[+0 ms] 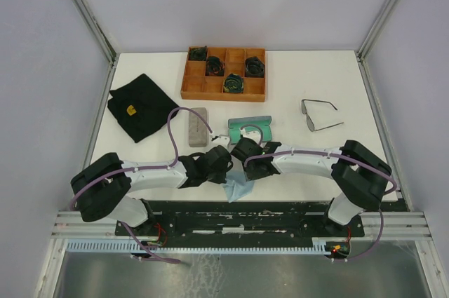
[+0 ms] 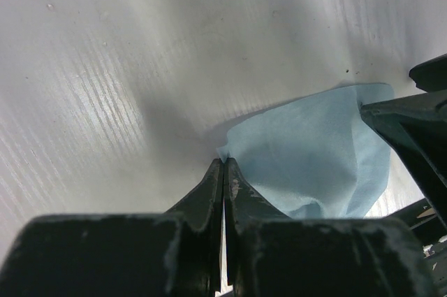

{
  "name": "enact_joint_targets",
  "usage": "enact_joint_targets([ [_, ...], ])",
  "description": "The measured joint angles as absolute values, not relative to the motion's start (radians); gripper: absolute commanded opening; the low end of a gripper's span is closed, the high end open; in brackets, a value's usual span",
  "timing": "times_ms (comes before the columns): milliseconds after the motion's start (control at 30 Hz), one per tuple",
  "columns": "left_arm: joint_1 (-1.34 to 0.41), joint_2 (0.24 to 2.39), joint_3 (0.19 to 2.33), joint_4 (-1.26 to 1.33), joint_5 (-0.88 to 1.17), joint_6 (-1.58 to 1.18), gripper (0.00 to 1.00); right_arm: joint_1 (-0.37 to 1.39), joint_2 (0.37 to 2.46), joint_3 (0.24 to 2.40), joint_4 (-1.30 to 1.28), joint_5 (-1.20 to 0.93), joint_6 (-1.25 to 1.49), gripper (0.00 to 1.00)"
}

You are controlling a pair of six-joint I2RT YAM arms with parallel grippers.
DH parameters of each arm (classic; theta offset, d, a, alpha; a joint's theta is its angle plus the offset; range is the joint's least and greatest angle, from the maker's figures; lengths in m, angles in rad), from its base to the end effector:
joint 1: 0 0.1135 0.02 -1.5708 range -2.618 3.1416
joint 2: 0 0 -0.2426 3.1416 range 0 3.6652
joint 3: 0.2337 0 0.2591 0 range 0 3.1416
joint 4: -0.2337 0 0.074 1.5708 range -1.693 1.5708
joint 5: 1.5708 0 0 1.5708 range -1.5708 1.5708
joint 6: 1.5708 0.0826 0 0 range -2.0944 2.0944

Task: Organize the sunglasses
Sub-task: Pick up the glasses cleaning cloth from the center of the board.

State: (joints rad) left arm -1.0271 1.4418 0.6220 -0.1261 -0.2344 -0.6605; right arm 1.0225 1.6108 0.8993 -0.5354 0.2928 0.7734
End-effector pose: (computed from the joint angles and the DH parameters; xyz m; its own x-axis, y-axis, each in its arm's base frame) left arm 0.1690 -0.2425 0.0856 -0.7989 0.1681 -0.5775 0.3444 0.9150 -0.2102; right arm 0.1812 0.2509 0.0916 -0.8909 -0.1755 -0.4189 -0.2052 0.9784 0.0265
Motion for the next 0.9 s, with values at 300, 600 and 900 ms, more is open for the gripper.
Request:
enact_joint_targets([
  [300, -1.026, 1.442, 0.622, -0.126, -0.234, -0.661, 0.03, 1.015, 1.628, 0.900, -0.524, 0.274, 0.781, 0.37],
  [600, -1.026, 1.441, 0.622, -0.126, -0.234, -0.661, 0.03, 1.014, 1.629, 0.898, -0.503, 0.238, 0.781, 0.07],
  [900, -1.026, 1.441, 0.624, -0.126, -0.234, -0.660, 0.03, 1.012, 1.597, 0.859, -0.456, 0.228, 0.774, 0.00],
])
